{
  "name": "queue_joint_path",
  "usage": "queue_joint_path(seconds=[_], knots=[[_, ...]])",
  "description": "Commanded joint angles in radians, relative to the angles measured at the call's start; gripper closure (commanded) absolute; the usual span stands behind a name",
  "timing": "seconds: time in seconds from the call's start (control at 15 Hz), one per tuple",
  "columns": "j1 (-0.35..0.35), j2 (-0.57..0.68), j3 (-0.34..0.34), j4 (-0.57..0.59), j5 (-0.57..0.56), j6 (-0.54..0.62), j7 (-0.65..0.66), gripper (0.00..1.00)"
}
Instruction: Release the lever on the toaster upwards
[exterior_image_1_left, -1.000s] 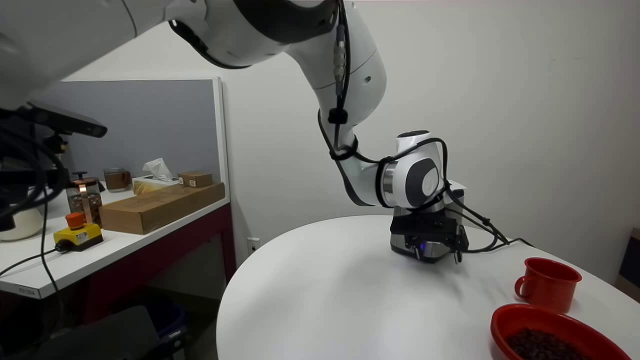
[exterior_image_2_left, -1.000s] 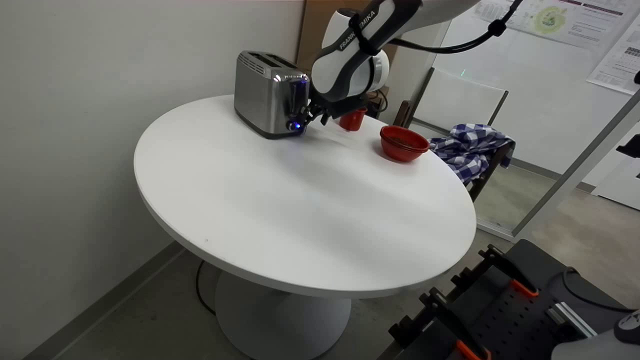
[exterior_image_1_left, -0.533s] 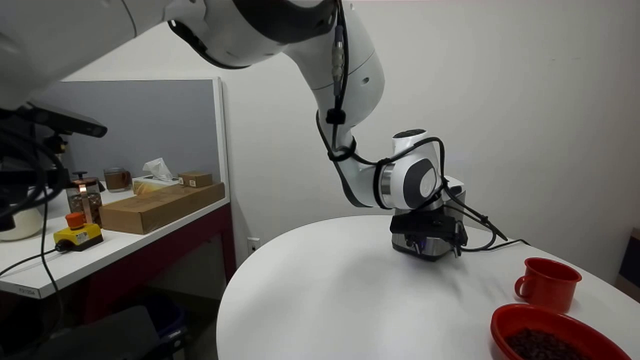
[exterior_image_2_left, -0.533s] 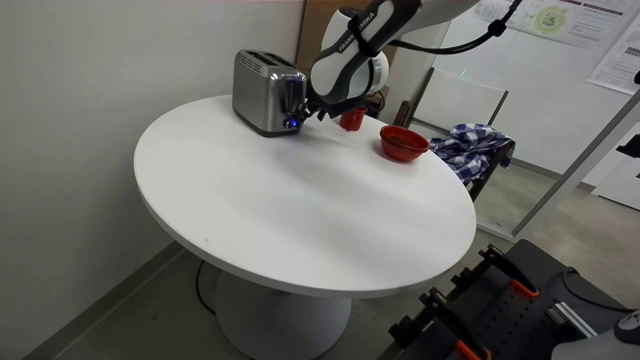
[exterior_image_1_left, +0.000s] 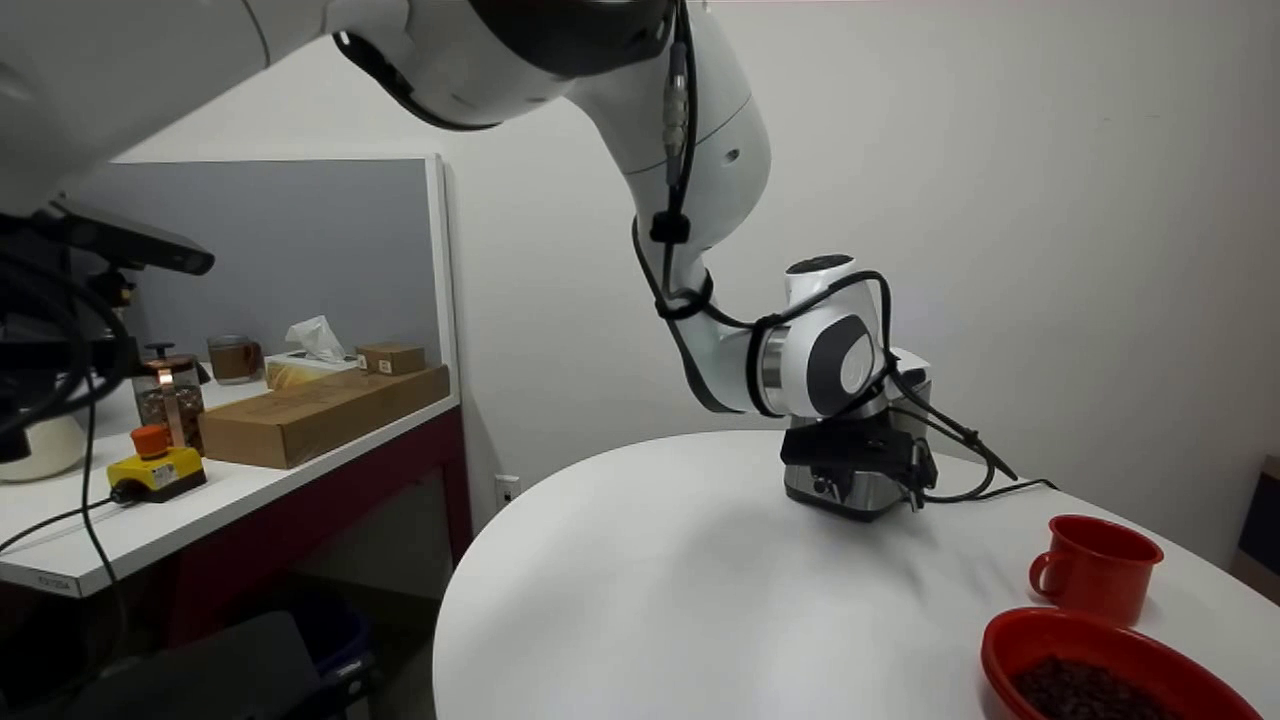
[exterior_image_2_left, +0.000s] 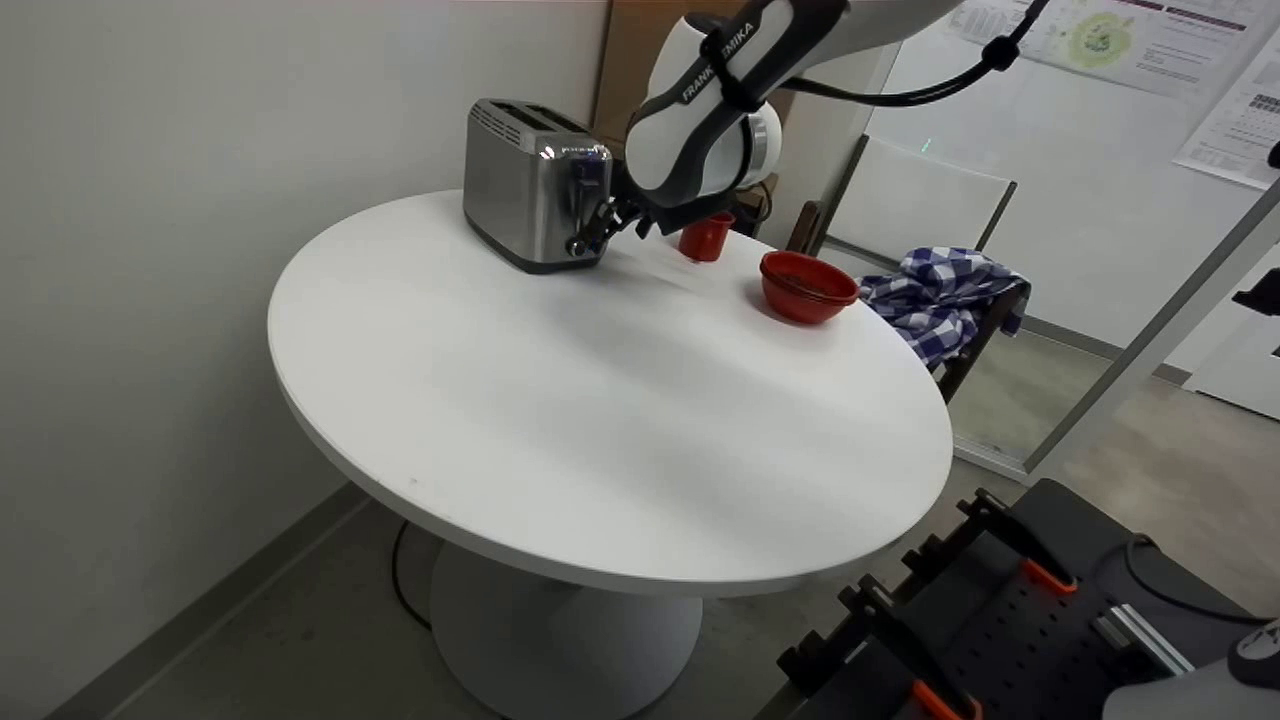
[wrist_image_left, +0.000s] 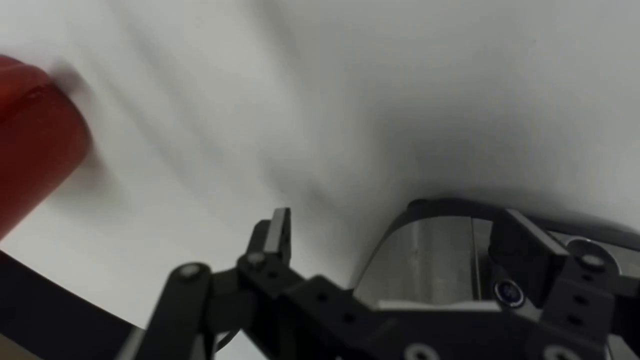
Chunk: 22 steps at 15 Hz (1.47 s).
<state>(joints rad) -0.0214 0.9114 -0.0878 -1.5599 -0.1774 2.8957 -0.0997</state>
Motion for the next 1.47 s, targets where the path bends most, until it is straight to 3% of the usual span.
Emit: queue_joint_path(seconds=[0.0, 0.33, 0.53, 0.8, 1.4], knots=[[-0.031, -0.076, 0.054, -0.031, 0.022, -0.165, -0.046, 0.0], [-0.033, -0.183, 0.071, -0.043, 0.02, -0.464, -0.08, 0.0], [-0.026, -0.264, 0.065, -0.094, 0.009, -0.559, -0.082, 0.0], [-0.037, -0.38, 0.083, -0.224, 0.047, -0.609, -0.072, 0.0], [-0.036, -0.663, 0.101, -0.549, 0.142, -0.587, -0.083, 0.0]])
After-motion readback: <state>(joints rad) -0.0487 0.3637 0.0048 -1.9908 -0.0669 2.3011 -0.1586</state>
